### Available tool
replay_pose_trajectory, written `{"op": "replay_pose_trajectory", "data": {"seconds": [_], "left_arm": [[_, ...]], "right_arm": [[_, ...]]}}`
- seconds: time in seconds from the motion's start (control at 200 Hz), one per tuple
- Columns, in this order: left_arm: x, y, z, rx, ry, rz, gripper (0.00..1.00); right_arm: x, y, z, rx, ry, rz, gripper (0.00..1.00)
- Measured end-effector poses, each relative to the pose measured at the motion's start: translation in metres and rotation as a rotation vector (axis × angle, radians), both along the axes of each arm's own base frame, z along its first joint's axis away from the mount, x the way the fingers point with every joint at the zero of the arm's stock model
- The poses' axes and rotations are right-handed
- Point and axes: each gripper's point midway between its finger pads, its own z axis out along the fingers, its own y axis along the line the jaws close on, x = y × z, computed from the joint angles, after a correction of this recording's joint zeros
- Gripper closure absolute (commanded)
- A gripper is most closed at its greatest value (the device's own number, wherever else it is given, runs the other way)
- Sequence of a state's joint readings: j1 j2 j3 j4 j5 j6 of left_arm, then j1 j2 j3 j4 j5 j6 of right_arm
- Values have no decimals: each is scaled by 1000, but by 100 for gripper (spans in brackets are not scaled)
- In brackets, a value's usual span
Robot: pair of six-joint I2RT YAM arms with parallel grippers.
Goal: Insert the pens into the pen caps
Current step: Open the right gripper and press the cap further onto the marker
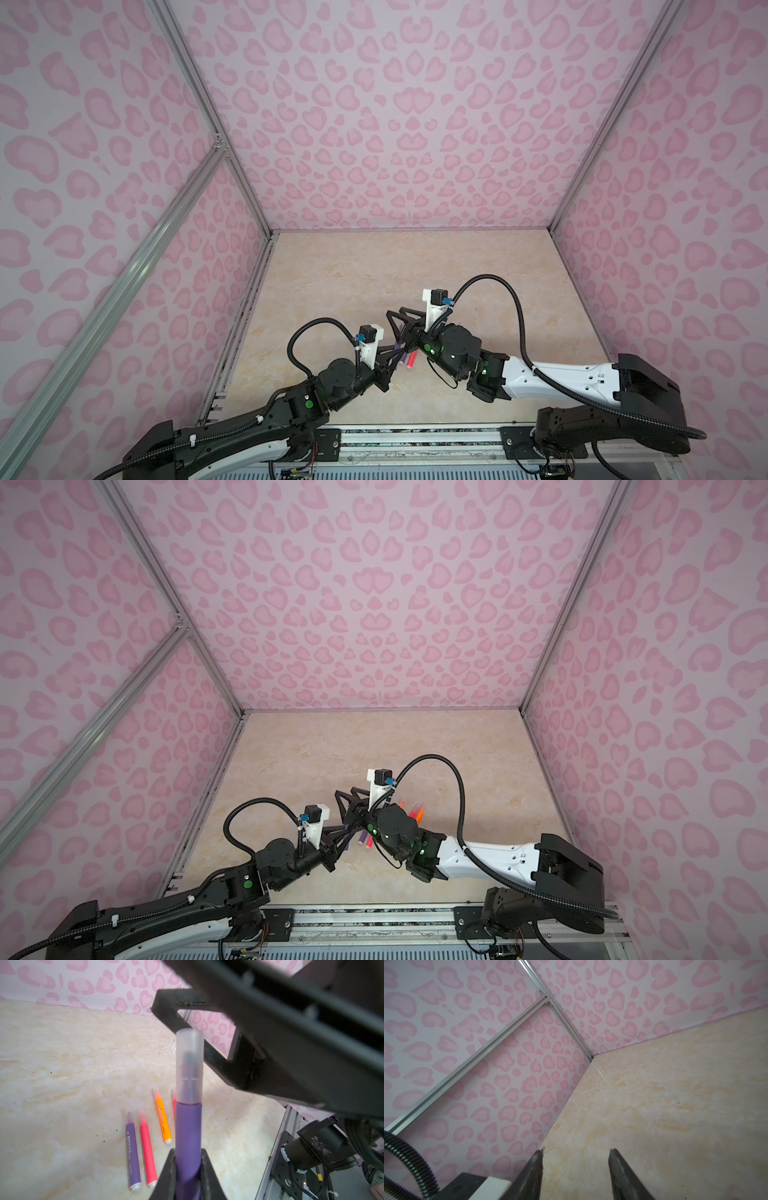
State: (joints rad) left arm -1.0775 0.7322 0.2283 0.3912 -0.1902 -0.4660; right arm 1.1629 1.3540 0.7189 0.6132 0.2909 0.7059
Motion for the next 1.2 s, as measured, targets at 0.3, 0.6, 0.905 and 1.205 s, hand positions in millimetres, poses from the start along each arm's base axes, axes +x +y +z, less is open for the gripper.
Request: {"op": "replay_pose_trajectory", "data": {"seconds": [0.3, 0.6, 0.905, 1.205], "left_arm": [[-1, 1, 4, -14, -7, -1, 97], [1, 2, 5, -13, -9, 11, 97], [5, 3, -7, 68, 1, 30, 97], [12, 10, -18, 200, -19, 47, 96]], "right_arm": [[1, 2, -4, -21, 7, 5, 77], [2, 1, -9, -42, 10, 5, 98], [1, -1, -25, -49, 16, -18, 100], [-2, -3, -38, -10, -9, -89, 100]]}}
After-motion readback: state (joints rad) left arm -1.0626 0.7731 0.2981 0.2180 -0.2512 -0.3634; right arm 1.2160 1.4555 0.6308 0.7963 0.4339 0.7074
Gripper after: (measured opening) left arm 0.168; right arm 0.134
